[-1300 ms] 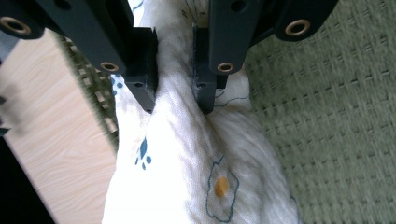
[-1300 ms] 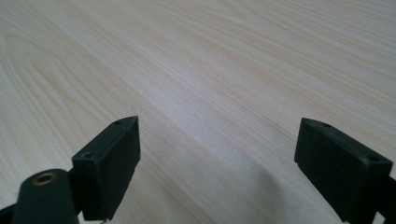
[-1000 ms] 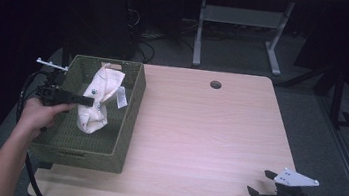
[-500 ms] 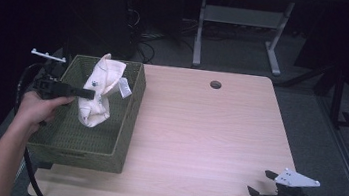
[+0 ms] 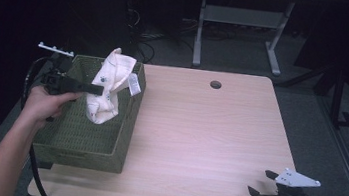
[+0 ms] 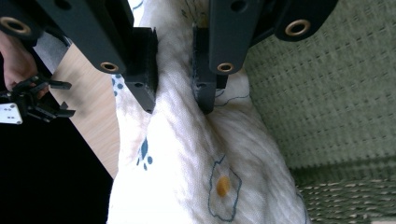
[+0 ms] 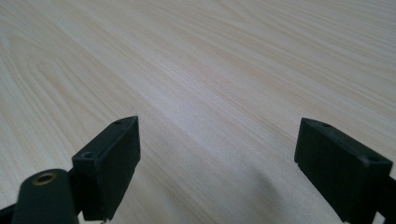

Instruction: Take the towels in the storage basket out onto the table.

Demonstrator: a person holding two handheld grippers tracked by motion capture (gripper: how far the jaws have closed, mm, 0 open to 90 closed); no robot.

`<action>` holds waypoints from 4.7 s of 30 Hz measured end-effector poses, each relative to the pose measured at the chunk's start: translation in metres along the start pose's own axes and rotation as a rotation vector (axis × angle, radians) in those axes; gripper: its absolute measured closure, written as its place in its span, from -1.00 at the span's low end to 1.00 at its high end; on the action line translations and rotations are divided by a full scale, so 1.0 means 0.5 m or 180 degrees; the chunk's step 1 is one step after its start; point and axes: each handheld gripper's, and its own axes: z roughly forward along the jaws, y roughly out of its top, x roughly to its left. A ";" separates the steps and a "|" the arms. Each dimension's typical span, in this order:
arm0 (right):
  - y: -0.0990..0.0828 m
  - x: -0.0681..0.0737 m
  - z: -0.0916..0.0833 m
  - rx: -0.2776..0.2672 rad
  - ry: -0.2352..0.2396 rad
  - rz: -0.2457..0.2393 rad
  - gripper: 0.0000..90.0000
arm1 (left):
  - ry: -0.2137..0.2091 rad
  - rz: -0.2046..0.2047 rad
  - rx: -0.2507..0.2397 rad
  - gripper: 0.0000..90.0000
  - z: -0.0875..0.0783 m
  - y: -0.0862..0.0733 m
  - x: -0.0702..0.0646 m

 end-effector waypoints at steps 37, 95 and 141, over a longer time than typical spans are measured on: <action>0.003 -0.001 -0.005 -0.0036 -0.0002 0.0003 -0.69 | -0.0259 0.0408 0.0303 0.67 0.149 0.055 -0.135; 0.005 -0.002 -0.010 -0.0130 0.0019 0.0036 -0.69 | 0.0170 0.0667 0.1082 0.61 0.551 0.016 -0.253; 0.006 0.006 -0.004 -0.0100 0.0027 -0.0010 -0.69 | -0.0022 0.0559 0.0793 -0.01 0.586 -0.037 -0.257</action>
